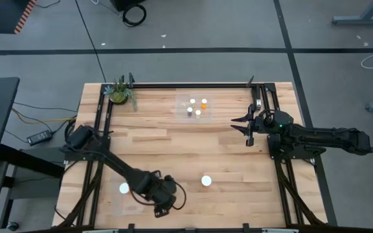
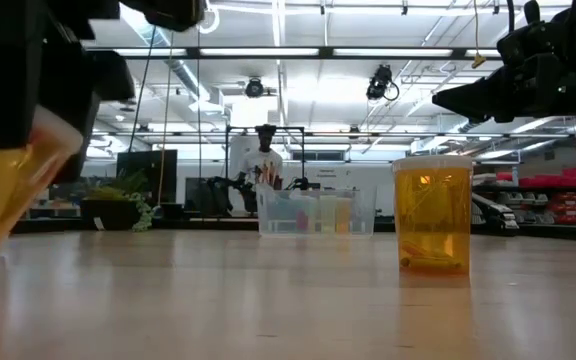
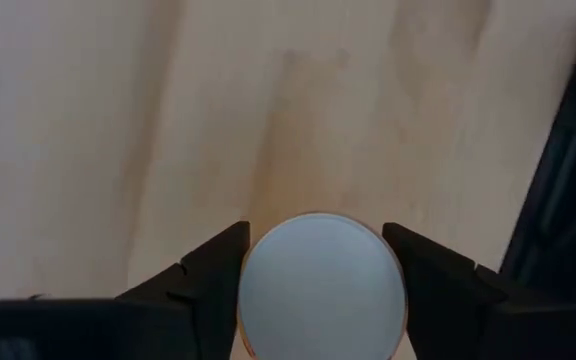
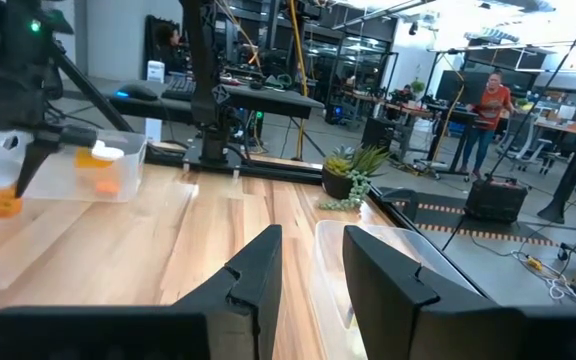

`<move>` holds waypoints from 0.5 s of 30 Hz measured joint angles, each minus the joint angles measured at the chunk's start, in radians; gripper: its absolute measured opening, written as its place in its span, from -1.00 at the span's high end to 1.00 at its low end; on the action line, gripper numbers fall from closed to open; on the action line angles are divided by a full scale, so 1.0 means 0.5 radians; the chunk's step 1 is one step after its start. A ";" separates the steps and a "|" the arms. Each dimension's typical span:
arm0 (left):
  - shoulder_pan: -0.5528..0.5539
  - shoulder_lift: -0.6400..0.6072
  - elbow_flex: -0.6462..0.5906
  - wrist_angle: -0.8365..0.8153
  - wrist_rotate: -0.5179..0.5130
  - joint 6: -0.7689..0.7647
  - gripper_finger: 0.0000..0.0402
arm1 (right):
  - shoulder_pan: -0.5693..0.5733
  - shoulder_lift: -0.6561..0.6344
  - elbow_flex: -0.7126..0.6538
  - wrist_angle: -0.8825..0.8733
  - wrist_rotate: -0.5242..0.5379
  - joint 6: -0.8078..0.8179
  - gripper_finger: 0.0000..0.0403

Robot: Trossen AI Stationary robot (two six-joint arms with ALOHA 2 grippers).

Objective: Pick and place medicine bottles into bin by pill shape (circle, oval)
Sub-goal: Put the orange capsule bottle into the bottom transparent bin

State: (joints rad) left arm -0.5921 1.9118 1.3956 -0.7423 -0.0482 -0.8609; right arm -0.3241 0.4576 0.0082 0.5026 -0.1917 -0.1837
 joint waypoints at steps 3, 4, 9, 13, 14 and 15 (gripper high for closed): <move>-0.037 -0.077 -0.001 -0.053 -0.126 -0.071 -0.17 | 0.000 -0.001 0.000 0.000 0.000 0.000 0.43; -0.046 -0.109 -0.001 -0.056 -0.166 -0.091 -0.16 | 0.000 0.000 0.000 0.000 0.000 0.000 0.43; -0.136 -0.265 -0.001 -0.166 -0.398 -0.159 -0.08 | 0.000 0.000 0.000 0.000 0.000 0.000 0.43; -0.242 -0.354 0.000 -0.392 -0.617 -0.350 -0.14 | 0.000 0.000 0.000 0.000 0.000 0.000 0.43; -0.277 -0.371 0.000 -0.456 -0.685 -0.422 -0.16 | 0.000 -0.001 0.000 0.001 0.000 0.000 0.43; -0.310 -0.379 0.000 -0.514 -0.740 -0.493 -0.18 | 0.000 0.000 0.000 0.000 0.000 0.000 0.43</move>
State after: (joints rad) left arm -0.7472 1.7222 1.3956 -0.9992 -0.4180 -1.1072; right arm -0.3241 0.4576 0.0082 0.5026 -0.1917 -0.1837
